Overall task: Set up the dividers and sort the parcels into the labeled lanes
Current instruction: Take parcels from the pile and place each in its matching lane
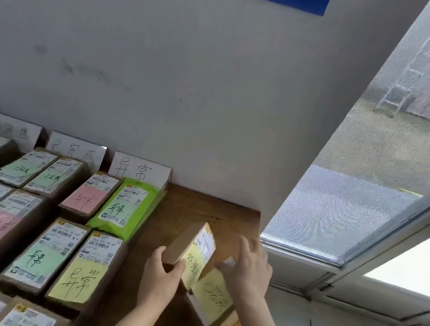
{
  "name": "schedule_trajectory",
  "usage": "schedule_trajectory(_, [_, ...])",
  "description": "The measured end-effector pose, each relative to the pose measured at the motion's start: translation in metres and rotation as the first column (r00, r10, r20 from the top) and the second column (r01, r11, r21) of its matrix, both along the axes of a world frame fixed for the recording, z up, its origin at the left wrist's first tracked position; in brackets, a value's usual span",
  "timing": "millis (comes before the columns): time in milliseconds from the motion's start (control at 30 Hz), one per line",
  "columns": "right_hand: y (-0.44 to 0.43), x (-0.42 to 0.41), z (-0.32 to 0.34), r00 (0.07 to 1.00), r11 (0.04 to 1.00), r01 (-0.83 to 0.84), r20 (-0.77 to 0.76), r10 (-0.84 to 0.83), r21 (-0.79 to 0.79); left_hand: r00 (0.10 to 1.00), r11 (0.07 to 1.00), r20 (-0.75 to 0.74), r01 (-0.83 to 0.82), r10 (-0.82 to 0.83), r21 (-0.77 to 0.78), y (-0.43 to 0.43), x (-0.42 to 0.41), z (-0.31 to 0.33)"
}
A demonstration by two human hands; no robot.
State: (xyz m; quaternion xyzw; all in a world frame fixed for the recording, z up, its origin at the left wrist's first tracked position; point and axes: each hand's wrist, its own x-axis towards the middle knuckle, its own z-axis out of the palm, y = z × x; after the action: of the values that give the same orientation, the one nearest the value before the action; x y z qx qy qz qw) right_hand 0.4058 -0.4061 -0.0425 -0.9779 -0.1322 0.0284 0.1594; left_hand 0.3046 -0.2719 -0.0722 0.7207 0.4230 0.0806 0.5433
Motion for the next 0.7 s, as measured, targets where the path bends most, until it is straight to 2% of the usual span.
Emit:
schedule_trajectory(67, [-0.002,-0.011,-0.014,0.990,0.982,0.134,-0.070,-0.126,0.134,1.000,1.000,-0.007,0.010,-0.010,-0.021,-0.002,-0.001,-0.002])
schedule_trajectory(167, [-0.009,-0.022,-0.028,0.984,0.905,0.163,-0.132,-0.120,0.394,1.000,0.998,-0.012,0.019,-0.020,-0.052,-0.006,-0.001,-0.003])
schedule_trajectory(233, [-0.015,-0.028,-0.032,0.983,0.868,0.172,-0.138,-0.120,0.467,1.000,0.998,-0.005,0.027,-0.027,-0.061,-0.009,0.000,-0.003])
schedule_trajectory(333, [-0.022,-0.034,-0.032,0.951,0.852,0.310,-0.154,-0.269,0.423,1.000,0.995,-0.015,0.021,-0.023,-0.098,-0.012,0.003,-0.002])
schedule_trajectory(400, [-0.027,-0.036,-0.026,0.875,0.821,0.477,-0.258,-0.410,0.313,0.999,0.994,-0.034,0.017,-0.021,-0.107,-0.015,0.004,-0.003])
schedule_trajectory(433, [-0.029,-0.039,-0.021,0.843,0.804,0.520,-0.329,-0.426,0.290,0.999,0.994,-0.038,0.014,-0.019,-0.110,-0.016,0.004,-0.004])
schedule_trajectory(500, [-0.032,-0.046,-0.016,0.827,0.769,0.502,-0.481,-0.292,0.395,0.999,0.993,-0.035,0.021,-0.025,-0.120,-0.019,0.002,-0.005])
schedule_trajectory(567, [-0.036,-0.054,-0.012,0.820,0.669,0.511,-0.540,-0.191,0.540,0.999,0.988,-0.039,0.029,-0.036,-0.149,-0.022,0.000,-0.008])
schedule_trajectory(700, [-0.044,-0.064,0.002,0.735,0.499,0.615,-0.673,-0.082,0.611,0.999,0.969,-0.015,-0.046,0.043,-0.242,-0.025,-0.006,-0.003])
